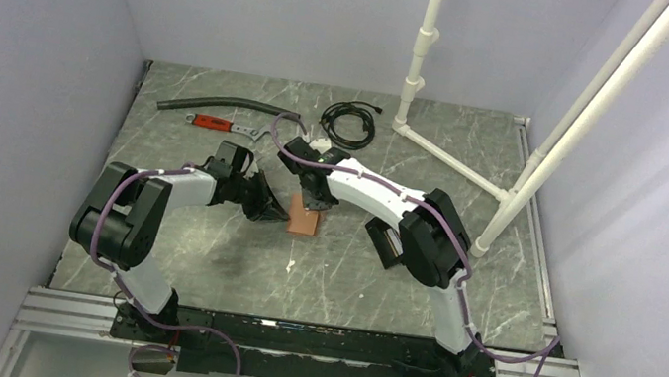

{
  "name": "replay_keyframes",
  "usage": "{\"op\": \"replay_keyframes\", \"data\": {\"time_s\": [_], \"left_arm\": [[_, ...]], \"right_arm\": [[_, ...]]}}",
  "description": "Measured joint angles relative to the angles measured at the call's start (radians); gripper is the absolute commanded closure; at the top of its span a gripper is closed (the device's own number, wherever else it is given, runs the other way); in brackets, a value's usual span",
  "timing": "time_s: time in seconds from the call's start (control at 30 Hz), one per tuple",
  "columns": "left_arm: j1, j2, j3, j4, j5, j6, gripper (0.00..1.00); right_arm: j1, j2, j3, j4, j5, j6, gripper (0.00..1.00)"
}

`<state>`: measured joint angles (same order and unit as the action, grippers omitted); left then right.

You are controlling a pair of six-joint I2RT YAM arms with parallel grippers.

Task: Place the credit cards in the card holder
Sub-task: Close the card holder at the center of the board.

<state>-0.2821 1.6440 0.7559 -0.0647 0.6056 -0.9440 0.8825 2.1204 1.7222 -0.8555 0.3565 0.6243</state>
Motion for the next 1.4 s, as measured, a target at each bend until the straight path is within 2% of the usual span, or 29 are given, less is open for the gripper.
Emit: {"op": "replay_keyframes", "data": {"time_s": [0.2, 0.4, 0.5, 0.63, 0.73, 0.9, 1.2, 1.4], "left_arm": [[-0.001, 0.0, 0.0, 0.012, 0.006, -0.002, 0.99], [-0.001, 0.002, 0.0, 0.027, 0.014, -0.004, 0.98], [-0.001, 0.01, 0.0, 0.047, 0.024, -0.008, 0.98], [-0.002, 0.027, 0.0, 0.064, 0.028, -0.012, 0.98], [-0.004, 0.039, 0.0, 0.075, 0.034, -0.015, 0.99], [-0.015, 0.043, 0.0, 0.087, 0.041, -0.022, 0.99], [-0.027, 0.054, 0.0, 0.111, 0.048, -0.034, 0.99], [-0.032, 0.055, 0.0, 0.11, 0.049, -0.038, 0.99]], "right_arm": [[-0.006, -0.042, -0.091, 0.081, -0.034, -0.026, 1.0], [-0.054, -0.195, -0.272, 0.24, -0.17, -0.04, 1.0], [-0.078, -0.25, -0.311, 0.301, -0.228, -0.042, 1.0], [-0.093, -0.277, -0.338, 0.368, -0.307, -0.056, 0.89], [-0.111, -0.282, -0.382, 0.433, -0.397, -0.063, 0.88], [-0.159, -0.282, -0.447, 0.527, -0.544, -0.063, 1.0], [-0.214, -0.234, -0.479, 0.679, -0.742, -0.027, 1.0], [-0.221, -0.187, -0.48, 0.708, -0.8, -0.017, 0.93]]}}
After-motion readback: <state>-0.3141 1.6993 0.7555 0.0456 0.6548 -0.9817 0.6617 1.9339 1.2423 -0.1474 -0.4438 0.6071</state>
